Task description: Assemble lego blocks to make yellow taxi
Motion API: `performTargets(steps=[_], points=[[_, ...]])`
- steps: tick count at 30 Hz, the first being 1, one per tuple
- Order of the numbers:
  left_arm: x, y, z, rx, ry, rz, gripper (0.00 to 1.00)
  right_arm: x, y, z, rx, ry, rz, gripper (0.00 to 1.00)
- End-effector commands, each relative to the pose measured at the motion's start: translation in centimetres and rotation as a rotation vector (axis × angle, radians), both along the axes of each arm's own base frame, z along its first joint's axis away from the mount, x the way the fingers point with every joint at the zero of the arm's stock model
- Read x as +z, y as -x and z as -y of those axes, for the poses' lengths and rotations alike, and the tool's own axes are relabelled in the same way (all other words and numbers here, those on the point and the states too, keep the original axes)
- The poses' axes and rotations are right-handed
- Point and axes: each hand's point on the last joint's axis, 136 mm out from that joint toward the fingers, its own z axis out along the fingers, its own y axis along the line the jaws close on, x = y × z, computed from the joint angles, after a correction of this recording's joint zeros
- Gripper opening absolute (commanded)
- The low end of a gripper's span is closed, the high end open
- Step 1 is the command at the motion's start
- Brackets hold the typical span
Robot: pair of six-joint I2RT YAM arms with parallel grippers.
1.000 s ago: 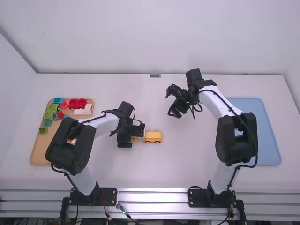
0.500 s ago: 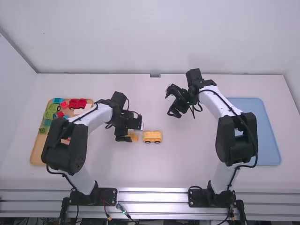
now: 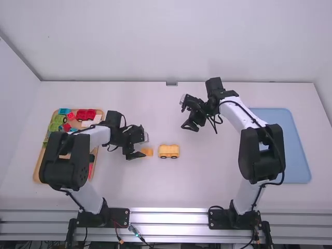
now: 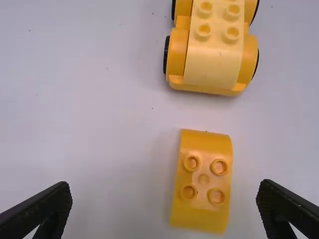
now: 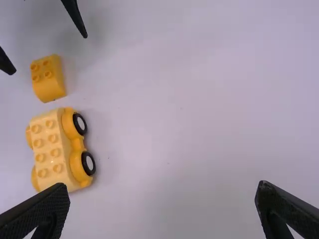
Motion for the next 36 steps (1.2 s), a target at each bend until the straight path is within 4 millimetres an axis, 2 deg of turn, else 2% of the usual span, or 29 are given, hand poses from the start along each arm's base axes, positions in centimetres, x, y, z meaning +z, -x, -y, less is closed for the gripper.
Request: performTargets(steps=[1,4,7,13,16,22,28,36], points=[[0.5,0.9,0.7,-0.026,0.041,0.007,0.99,1.1,0.4,-0.3,0.016,-0.025,0.017,0.99],[0.8,2.0,1.4,-0.154,0.097,0.093,0.99,1.1,0.6,-0.5,0.022,-0.026,0.012,0.99],[1.0,2.4,1.6,-0.184,0.154,0.136,0.98,0.9,1.2,-0.8,0.030,-0.025,-0.008,0.99],[0.7,1.5,1.1,-0.096,0.288,0.161,0.99,0.1,4.0,-2.8,0.165,-0.115,-0.014,0.99],[0.2,1.3,0.9,-0.085,0.343,0.165,0.99,-1.2,5.5,-4.1,0.216,-0.179,-0.005,0.99],[-0.8,1.0,0.9,-0.087,0.318,0.126,0.99,-2.9,7.4,-5.3,0.255,-0.225,-0.008,0.99],[-1.6,1.2,0.7,-0.135,0.292,0.120,0.99,-3.8,8.6,-5.3,0.262,-0.230,-0.036,0.99],[-3.0,1.0,0.6,-0.129,0.286,0.084,0.99,-4.9,8.8,-5.2,0.212,-0.239,-0.061,0.99]])
